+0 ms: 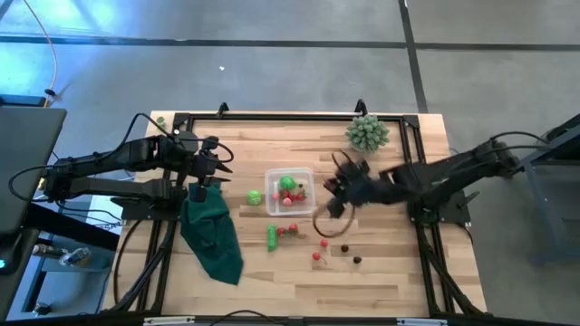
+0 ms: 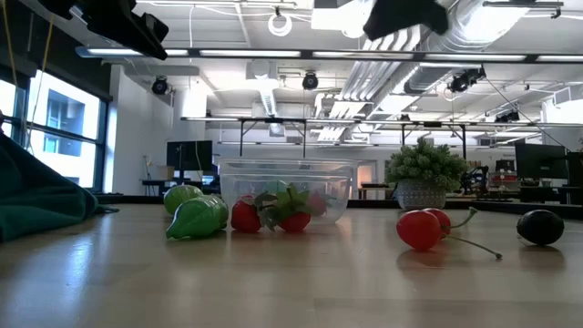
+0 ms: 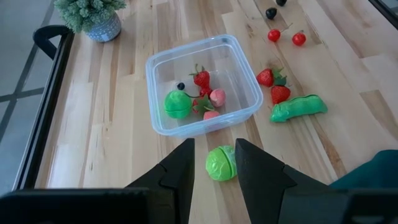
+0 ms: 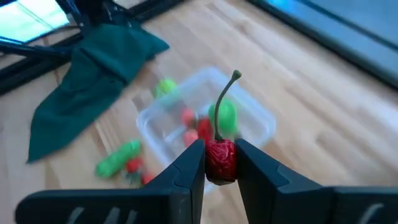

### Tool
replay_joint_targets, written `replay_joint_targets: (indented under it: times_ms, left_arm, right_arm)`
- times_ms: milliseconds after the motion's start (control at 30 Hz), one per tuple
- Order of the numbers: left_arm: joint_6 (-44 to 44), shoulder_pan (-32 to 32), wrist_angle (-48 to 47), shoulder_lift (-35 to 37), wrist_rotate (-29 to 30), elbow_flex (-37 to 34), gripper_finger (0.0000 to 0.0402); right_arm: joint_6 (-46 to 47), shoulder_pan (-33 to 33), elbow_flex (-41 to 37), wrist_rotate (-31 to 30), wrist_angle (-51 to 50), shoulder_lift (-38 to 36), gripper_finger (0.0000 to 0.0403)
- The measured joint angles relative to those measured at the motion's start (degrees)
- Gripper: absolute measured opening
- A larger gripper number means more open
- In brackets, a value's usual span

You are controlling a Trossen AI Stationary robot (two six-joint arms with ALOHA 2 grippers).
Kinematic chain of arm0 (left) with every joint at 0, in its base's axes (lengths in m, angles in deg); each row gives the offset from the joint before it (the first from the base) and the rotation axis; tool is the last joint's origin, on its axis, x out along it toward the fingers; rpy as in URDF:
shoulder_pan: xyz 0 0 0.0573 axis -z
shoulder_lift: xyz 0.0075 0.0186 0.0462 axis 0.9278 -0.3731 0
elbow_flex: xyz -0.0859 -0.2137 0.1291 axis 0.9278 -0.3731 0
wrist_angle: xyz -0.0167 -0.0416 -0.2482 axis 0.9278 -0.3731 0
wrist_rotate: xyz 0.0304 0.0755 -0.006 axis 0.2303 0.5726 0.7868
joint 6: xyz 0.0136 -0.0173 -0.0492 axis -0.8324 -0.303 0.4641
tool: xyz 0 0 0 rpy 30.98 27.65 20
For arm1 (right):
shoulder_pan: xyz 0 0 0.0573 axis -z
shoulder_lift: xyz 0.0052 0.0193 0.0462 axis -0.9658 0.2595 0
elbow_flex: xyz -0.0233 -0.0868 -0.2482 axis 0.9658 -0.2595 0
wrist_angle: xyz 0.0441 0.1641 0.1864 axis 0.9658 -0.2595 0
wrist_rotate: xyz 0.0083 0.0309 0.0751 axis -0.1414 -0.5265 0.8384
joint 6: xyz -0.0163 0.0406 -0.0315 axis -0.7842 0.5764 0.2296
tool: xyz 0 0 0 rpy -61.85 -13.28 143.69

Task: Pick and placing Produce into tupperware
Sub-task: Put the red cherry into the transparent bin

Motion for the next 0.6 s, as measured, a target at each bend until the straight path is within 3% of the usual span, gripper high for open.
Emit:
replay_joint_targets:
  times_ms: [300,600]
  left_arm:
    - [0.0,0.0,0.0,0.0,0.0,0.0,0.0106]
    - [0.0,0.0,0.0,0.0,0.0,0.0,0.0106]
  right_arm:
    - [-11.7,13.2,13.5,14.7,0.0,17.6,0.0071]
    - [-7.5,17.1,25.5,24.0,-9.3,38.7,0.0071]
